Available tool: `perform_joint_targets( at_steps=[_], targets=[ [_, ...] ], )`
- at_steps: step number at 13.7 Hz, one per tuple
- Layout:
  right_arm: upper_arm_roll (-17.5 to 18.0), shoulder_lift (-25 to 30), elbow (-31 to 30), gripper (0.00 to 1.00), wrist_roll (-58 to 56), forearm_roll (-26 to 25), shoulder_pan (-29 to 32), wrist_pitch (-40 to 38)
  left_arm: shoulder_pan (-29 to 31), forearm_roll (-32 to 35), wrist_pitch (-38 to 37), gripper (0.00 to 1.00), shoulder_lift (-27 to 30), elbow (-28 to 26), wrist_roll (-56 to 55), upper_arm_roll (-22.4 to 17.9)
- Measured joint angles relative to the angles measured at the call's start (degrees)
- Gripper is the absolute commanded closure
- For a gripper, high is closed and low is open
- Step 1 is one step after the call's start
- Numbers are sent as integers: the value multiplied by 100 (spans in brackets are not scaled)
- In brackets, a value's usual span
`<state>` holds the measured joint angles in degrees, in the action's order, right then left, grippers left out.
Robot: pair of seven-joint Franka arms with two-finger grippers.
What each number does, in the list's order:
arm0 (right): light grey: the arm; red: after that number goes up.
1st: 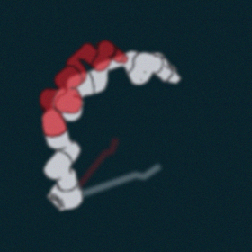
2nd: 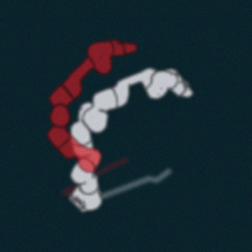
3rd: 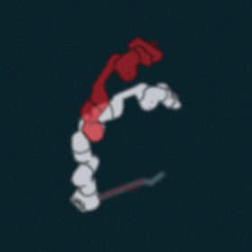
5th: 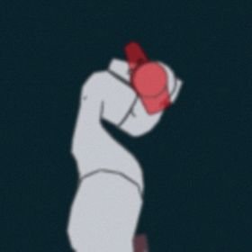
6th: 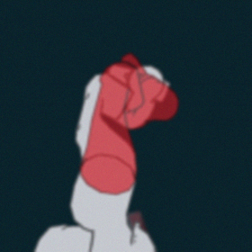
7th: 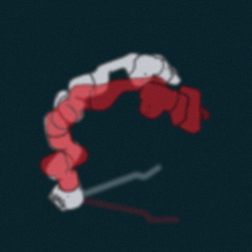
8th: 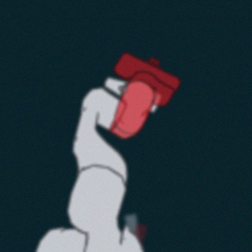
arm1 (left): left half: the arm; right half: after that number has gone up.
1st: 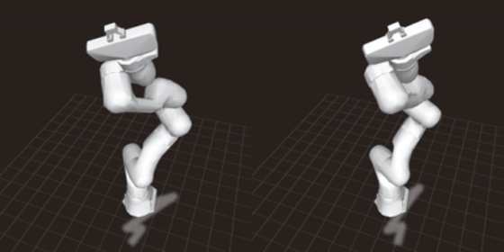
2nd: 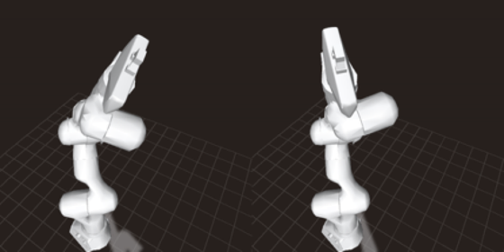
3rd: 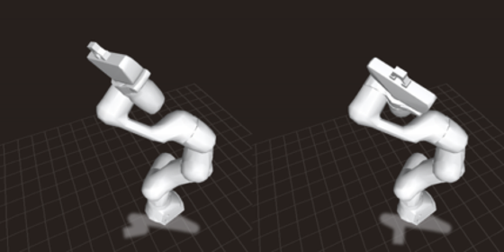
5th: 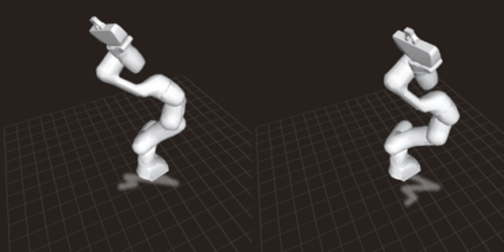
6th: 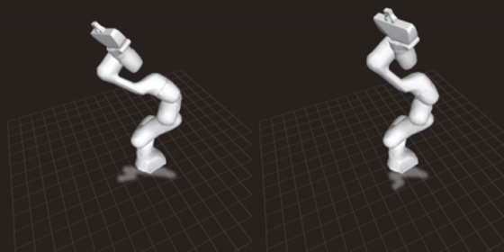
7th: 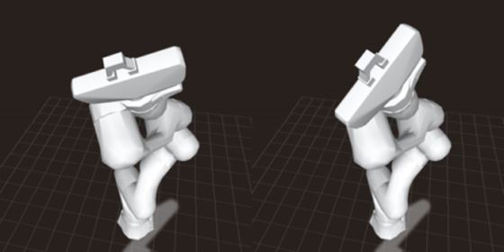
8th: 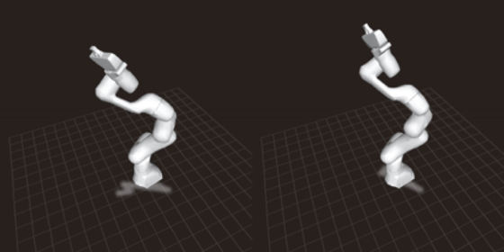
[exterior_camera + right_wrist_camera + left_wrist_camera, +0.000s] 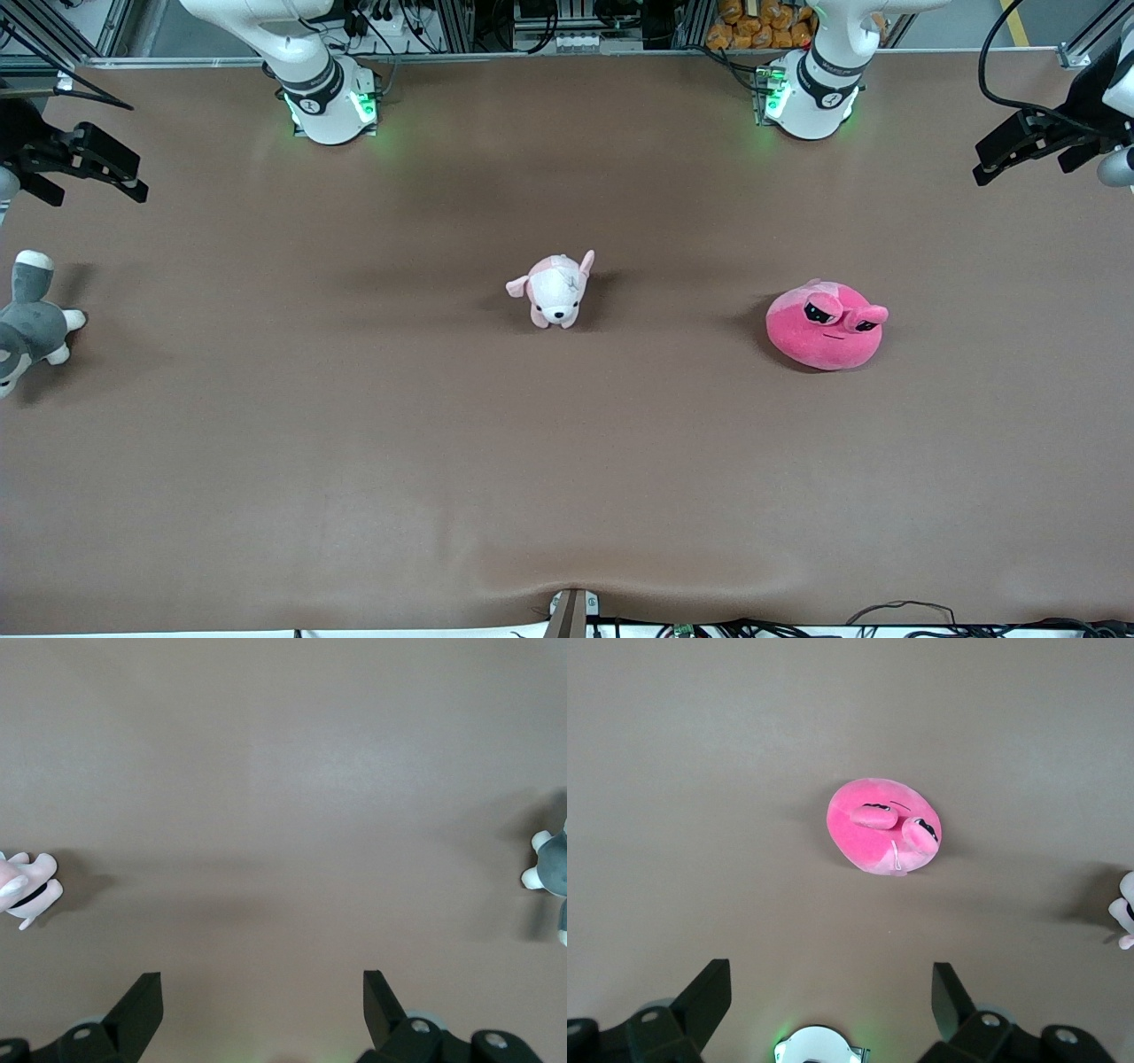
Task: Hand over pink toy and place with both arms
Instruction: 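Move the left gripper out toward the pink plush toy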
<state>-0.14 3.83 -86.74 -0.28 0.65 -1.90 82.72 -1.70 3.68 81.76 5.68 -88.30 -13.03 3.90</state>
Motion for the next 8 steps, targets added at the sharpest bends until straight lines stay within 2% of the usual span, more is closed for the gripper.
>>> perform_joint_targets(
  at_steps=[8],
  targets=[
    [-1, 0, 1, 0, 0, 0, 0, -1, 26, 17, -10, 0, -275, 127, 95, -18]
  ],
)
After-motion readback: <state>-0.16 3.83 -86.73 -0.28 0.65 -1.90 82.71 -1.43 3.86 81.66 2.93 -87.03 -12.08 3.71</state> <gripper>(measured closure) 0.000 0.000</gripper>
